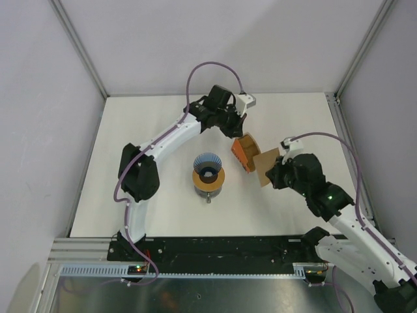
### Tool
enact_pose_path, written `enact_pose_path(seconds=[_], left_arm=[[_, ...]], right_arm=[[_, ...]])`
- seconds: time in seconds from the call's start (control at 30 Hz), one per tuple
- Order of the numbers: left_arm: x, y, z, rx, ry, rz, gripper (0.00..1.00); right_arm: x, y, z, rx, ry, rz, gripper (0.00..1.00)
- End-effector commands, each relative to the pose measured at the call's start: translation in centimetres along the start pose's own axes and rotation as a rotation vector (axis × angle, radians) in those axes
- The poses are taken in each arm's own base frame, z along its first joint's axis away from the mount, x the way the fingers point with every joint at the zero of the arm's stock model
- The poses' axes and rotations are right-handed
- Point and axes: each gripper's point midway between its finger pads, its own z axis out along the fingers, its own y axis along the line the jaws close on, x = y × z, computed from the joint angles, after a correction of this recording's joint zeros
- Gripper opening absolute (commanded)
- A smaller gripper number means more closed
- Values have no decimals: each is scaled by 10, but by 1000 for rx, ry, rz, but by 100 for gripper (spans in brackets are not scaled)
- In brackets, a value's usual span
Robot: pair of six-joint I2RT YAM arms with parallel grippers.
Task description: Place the coffee filter in the dripper
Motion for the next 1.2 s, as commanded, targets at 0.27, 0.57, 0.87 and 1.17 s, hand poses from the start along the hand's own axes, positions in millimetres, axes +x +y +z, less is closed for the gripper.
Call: enact_pose_path(seconds=[0.27,0.57,0.87,1.17], left_arm=[[-24,85,-24,-128,-103,-133,0],[4,148,-69,-254,-106,-239,0],[38,180,-103,-316,-94,-326,0],[56,186,-114,-332,-89,-350,14]], right_arm=[[-55,-5,-29,13,-106,-60,0],[-83,9,-37,-28,-94,-117,0],[-103,22,-45,-74,-113,-142,0],[-106,29,-44,-107,-114,-135,0]])
